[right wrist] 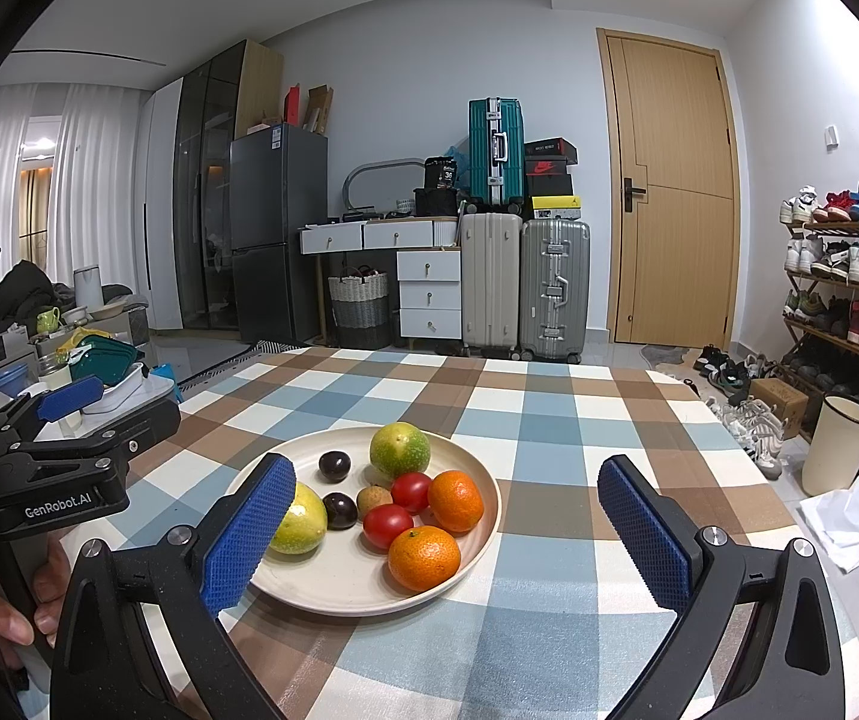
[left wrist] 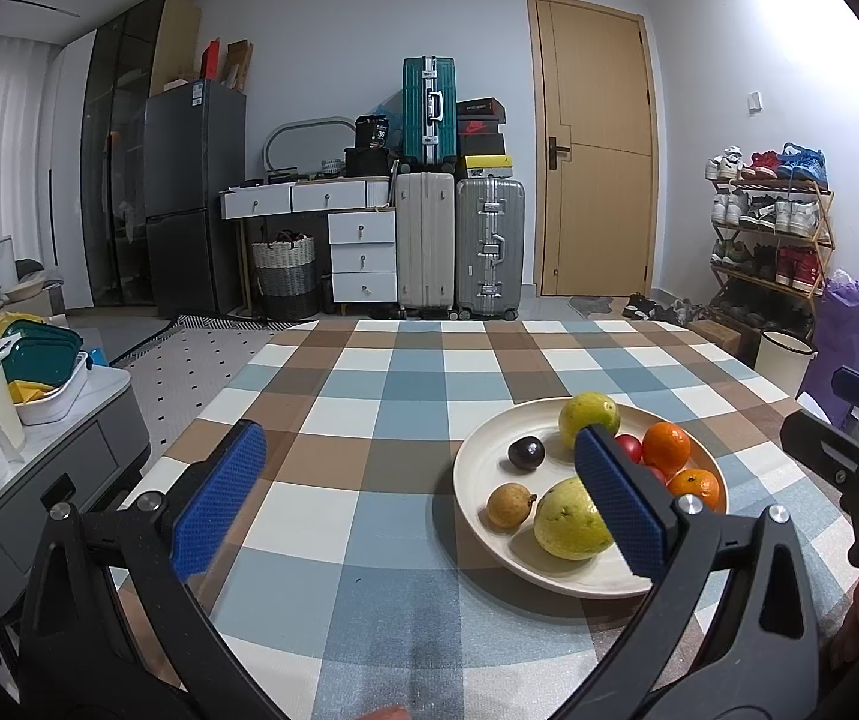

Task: Organize fruits

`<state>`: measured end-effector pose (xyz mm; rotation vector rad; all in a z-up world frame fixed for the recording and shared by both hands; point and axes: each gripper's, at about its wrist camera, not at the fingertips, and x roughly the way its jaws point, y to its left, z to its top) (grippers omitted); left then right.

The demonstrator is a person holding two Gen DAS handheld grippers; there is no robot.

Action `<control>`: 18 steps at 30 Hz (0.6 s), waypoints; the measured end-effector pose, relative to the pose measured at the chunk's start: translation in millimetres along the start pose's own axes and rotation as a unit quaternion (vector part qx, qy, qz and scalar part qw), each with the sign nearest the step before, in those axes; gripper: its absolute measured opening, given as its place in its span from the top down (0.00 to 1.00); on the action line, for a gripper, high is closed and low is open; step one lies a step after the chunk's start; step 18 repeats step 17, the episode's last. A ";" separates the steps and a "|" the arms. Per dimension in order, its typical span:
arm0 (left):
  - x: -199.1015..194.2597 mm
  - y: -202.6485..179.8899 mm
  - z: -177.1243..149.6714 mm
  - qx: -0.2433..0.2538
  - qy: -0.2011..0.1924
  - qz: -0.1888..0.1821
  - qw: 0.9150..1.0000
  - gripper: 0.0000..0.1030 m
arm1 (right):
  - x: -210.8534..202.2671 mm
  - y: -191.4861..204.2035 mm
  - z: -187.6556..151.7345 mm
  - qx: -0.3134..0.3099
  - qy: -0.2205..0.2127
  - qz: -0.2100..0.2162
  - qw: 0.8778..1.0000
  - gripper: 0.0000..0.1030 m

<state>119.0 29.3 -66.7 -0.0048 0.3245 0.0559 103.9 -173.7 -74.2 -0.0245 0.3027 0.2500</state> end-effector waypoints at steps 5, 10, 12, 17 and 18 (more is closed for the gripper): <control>-1.0 0.4 0.5 0.000 -0.001 0.000 1.000 0.00 | -0.2 -1.6 0.4 0.000 0.000 0.000 1.000 0.00; -2.5 -0.4 0.5 0.000 -0.001 0.000 1.000 0.00 | -0.1 -1.1 0.2 0.000 0.000 0.000 1.000 0.00; -2.9 -0.5 0.2 0.000 -0.001 -0.005 1.000 0.00 | 0.0 -0.2 0.0 0.000 0.000 0.000 1.000 0.00; -5.7 -1.1 -0.6 -0.003 -0.004 -0.002 1.000 0.00 | -0.2 -1.7 0.4 0.000 0.000 0.000 1.000 0.00; -5.7 -1.1 -0.6 -0.003 -0.004 -0.002 1.000 0.00 | -0.2 -1.7 0.4 0.000 0.000 0.000 1.000 0.00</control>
